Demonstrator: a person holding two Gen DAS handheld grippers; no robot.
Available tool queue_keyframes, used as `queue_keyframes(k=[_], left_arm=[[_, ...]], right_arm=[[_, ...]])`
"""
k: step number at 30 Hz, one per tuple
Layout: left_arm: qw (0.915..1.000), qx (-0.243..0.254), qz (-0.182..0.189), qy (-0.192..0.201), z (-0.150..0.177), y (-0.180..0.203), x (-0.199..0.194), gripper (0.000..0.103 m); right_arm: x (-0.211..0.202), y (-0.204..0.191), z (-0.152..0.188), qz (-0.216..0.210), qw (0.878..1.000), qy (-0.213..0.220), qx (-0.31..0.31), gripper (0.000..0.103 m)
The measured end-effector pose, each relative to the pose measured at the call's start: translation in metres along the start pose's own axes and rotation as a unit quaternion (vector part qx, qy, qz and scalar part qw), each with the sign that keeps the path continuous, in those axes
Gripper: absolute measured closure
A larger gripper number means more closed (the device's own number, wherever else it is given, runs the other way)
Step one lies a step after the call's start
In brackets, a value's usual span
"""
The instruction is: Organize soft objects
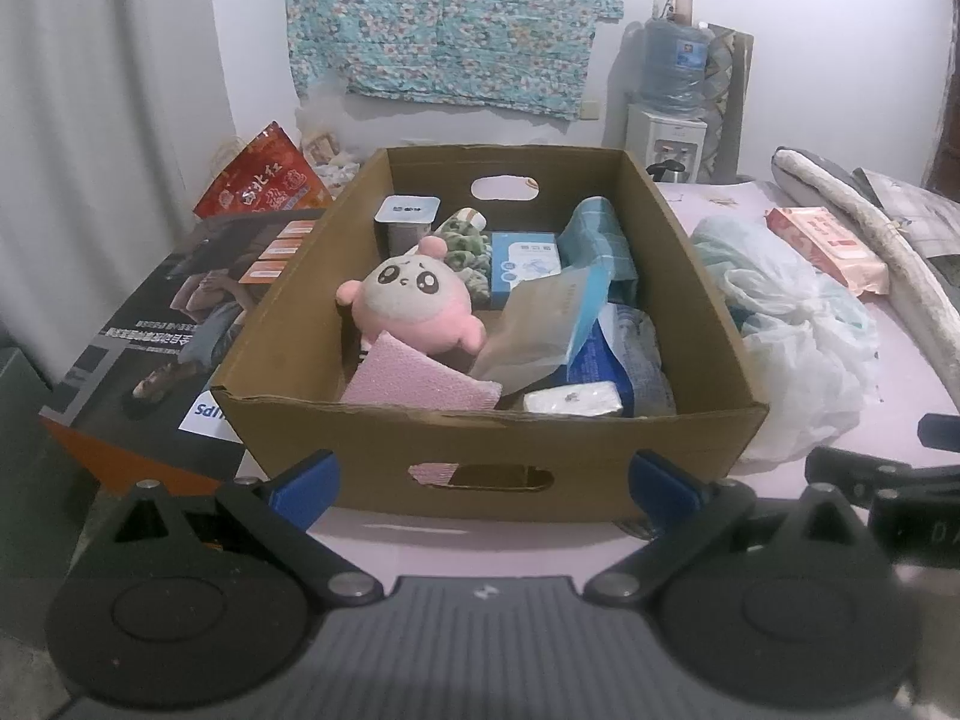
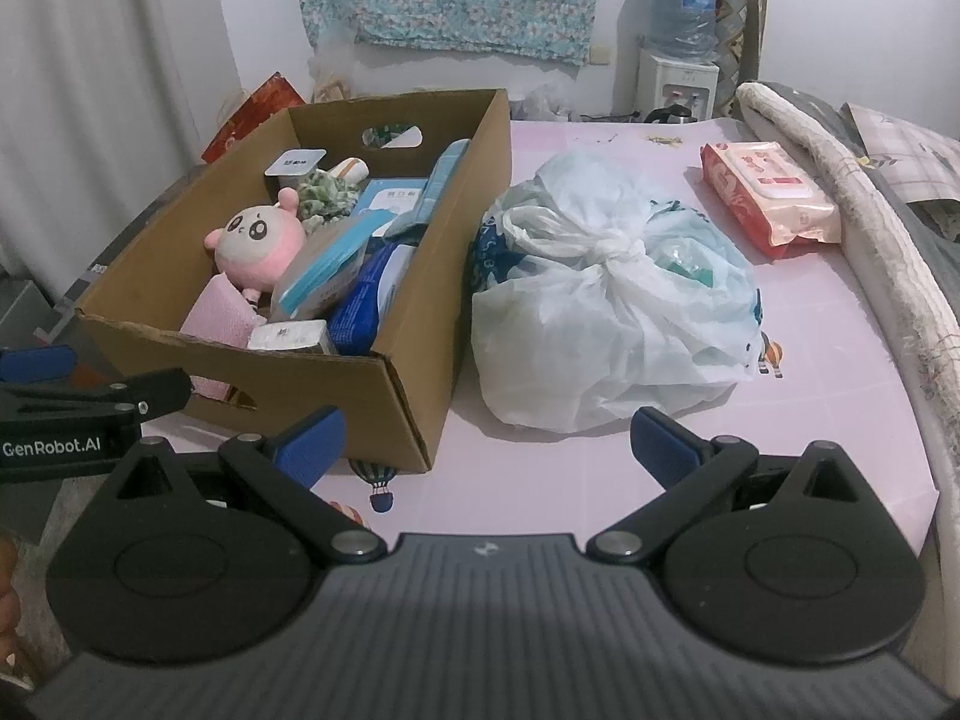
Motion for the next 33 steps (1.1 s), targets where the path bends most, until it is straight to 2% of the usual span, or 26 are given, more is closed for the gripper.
queue_keyframes(k=[33], left_arm=[[1.0,-0.002,-0.002,-0.001,0.0017,-0.0026,-0.0001,0.0]], right_arm=[[0.0026,-0.0009,0.0007,-0.003,1.0,-0.004,-0.002,0.001]])
Point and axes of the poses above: each gripper's, at about its wrist camera, not at the fingertips, and x roughly the way its jaws point, y to its right, z to its underside, the point moved 8 cm from there along x, roughly the way its jaws point, and after that the axes turned 14 degrees about -y, right-handed, at the moved point
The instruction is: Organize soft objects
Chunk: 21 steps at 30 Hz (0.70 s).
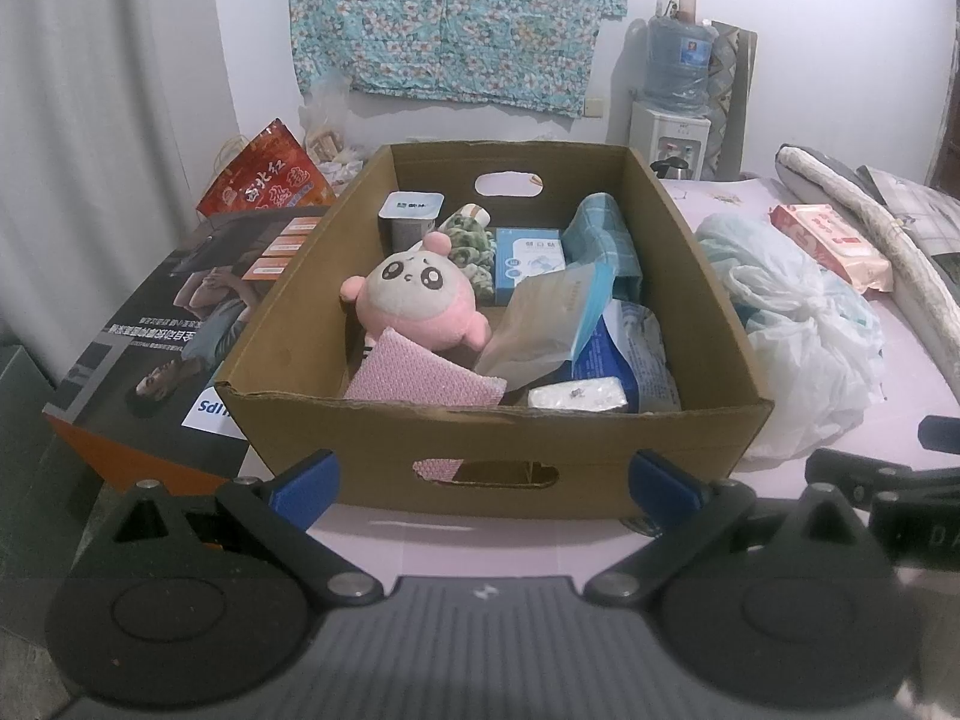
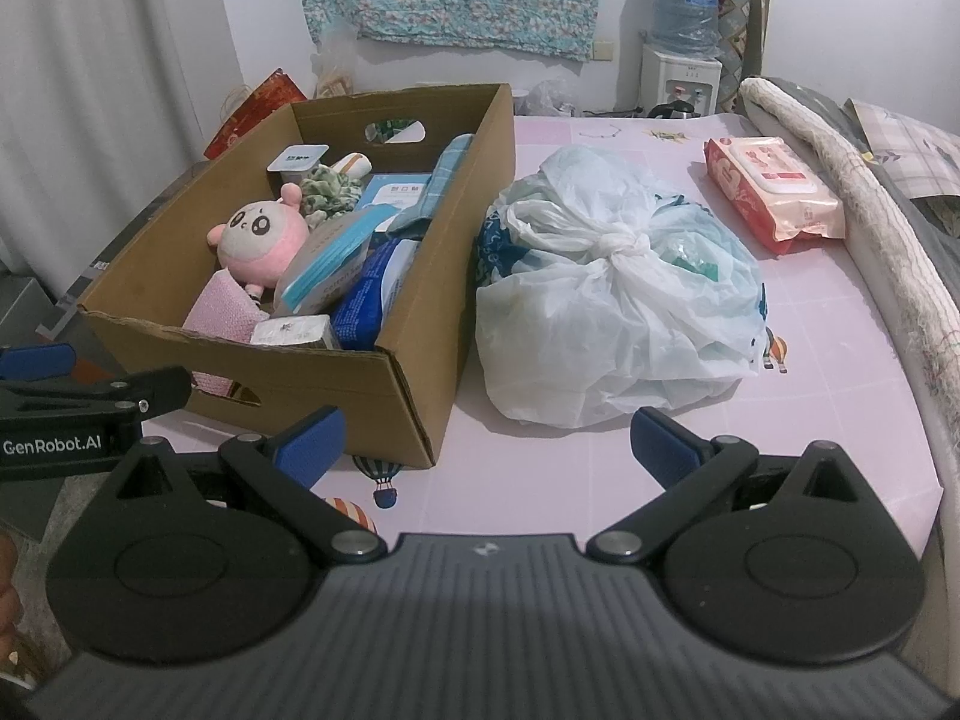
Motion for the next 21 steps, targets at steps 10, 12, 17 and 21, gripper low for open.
queue_keyframes(k=[10,12,17,21], left_arm=[[1.0,0.0,0.0,-0.001,-0.0004,0.0003,-0.0004,0.0],[1.0,0.0,-0.001,-0.001,0.0012,-0.0003,0.0003,0.0],[1.0,0.001,-0.001,-0.003,0.0033,-0.0004,0.0016,0.0],[1.0,0.002,-0.001,-0.006,0.0039,0.0001,0.0034,0.0]], right_arm=[[0.001,0.0014,0.0007,0.0,1.0,-0.002,0.002,0.001],[0.0012,0.0016,0.0011,0.0,1.0,-0.002,0.001,0.001],[0.001,0.0014,0.0009,-0.001,1.0,-0.002,0.002,0.001],[0.0014,0.0012,0.0011,0.0,1.0,-0.002,0.002,0.001]])
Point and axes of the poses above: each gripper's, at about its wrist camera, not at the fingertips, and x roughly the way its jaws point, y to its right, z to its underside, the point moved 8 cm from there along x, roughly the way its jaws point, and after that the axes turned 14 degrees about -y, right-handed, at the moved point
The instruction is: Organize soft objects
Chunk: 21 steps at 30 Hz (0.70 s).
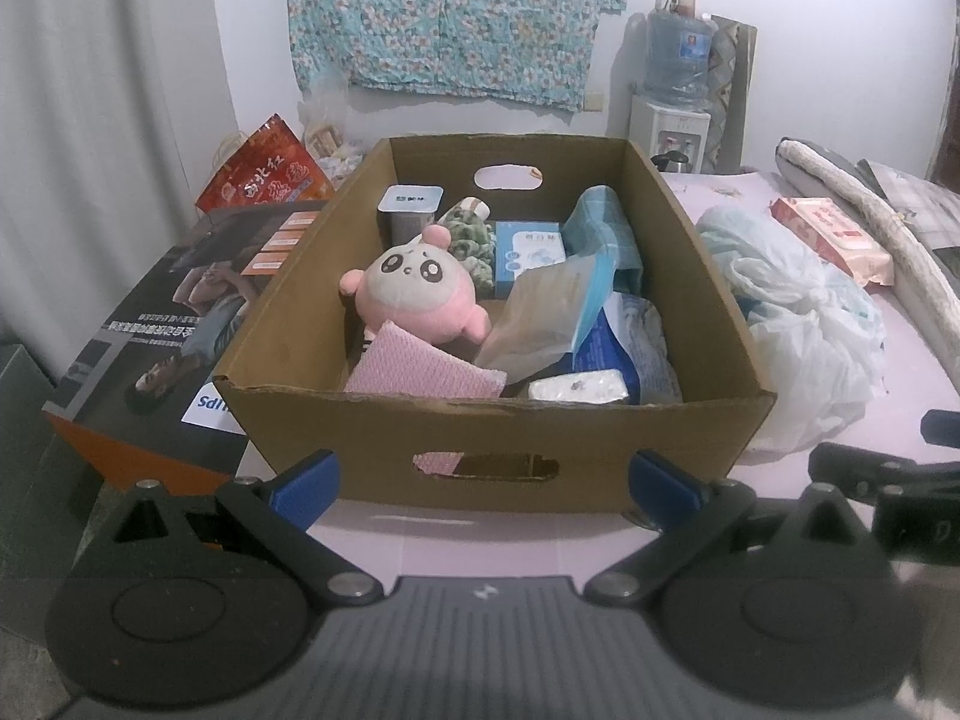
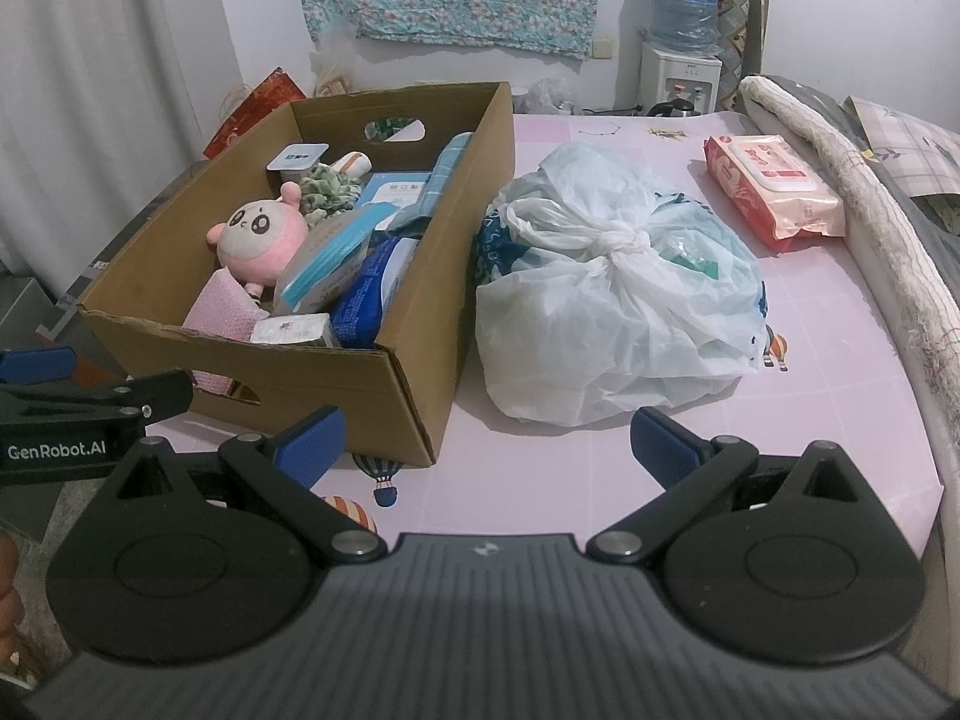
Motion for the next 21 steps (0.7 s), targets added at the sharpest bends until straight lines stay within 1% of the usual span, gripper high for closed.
queue_keyframes(k=[8,21], left_arm=[[1.0,0.0,0.0,-0.002,-0.0003,0.0006,0.0007,0.0],[1.0,-0.002,0.001,-0.003,-0.0005,-0.0023,0.0032,0.0]], right_arm=[[0.0011,-0.0009,0.0,0.001,1.0,-0.002,-0.001,0.001],[0.0019,-0.0076,-0.0005,0.012,1.0,-0.001,-0.026,0.001]])
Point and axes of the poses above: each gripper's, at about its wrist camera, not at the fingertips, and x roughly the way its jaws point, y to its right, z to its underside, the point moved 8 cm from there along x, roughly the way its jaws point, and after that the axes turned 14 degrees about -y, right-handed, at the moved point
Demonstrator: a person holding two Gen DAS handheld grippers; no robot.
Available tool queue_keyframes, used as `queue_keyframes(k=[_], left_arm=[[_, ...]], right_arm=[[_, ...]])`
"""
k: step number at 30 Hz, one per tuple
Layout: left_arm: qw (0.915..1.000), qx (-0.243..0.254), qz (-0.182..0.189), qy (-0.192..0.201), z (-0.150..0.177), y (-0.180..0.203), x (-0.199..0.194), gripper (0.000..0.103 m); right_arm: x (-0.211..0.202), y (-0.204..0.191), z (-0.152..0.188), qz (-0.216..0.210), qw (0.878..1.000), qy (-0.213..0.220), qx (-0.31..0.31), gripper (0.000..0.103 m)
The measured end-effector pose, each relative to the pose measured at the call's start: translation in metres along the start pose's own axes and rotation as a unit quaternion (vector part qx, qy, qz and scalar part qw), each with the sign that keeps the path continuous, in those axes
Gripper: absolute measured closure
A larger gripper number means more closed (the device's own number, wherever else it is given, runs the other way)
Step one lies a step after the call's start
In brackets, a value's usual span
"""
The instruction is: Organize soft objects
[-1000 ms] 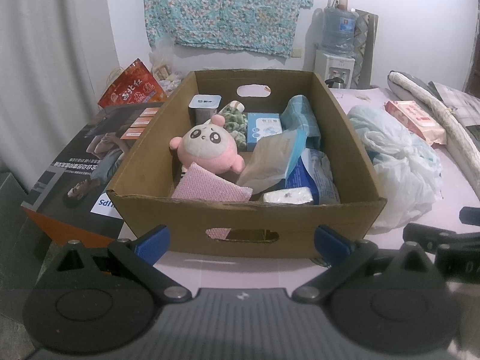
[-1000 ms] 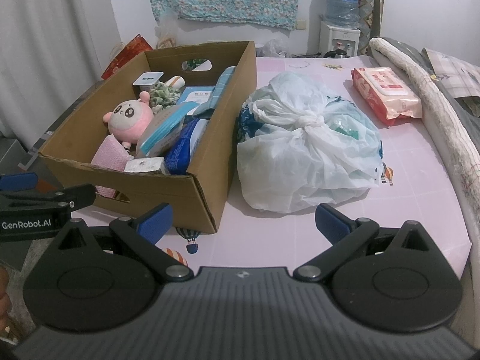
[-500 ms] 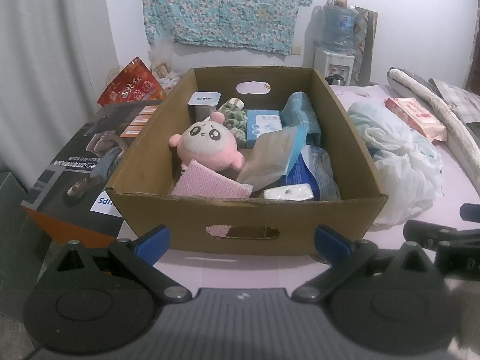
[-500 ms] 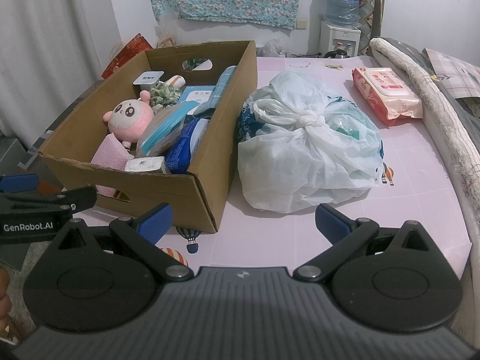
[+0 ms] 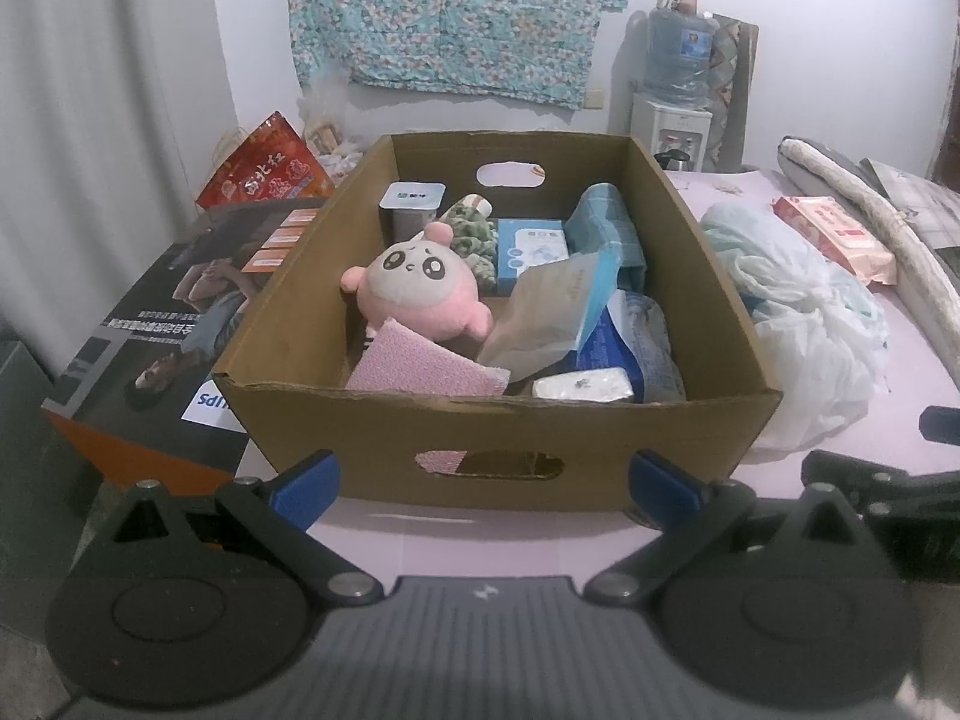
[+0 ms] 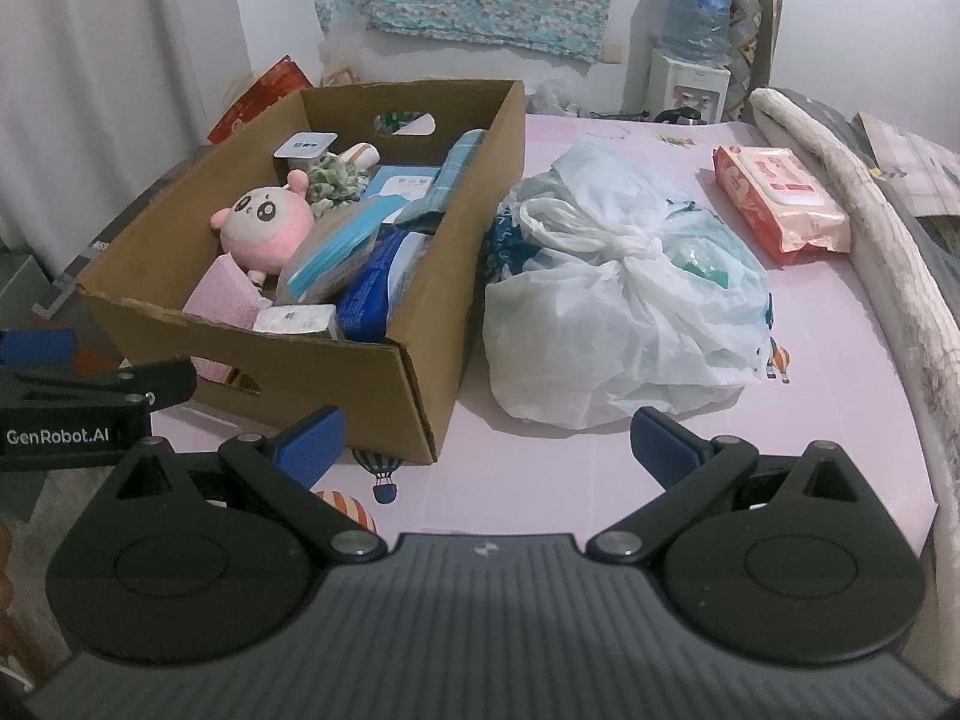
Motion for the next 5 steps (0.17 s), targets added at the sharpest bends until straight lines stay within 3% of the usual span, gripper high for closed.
queue_keyframes(k=[5], left_arm=[[1.0,-0.001,-0.001,-0.001,-0.0008,-0.0021,0.0008,0.0]], right_arm=[[0.0014,-0.0036,-0.0006,0.0,1.0,-0.001,-0.008,0.001]])
Point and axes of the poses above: each gripper's, at about its wrist camera, not at the fingertips, and x roughly the way its jaws point, y to its right, z to its underside, the point moved 8 cm from there along x, roughly the way its jaws point, and after that the axes turned 14 degrees about -y, right-handed, at the moved point
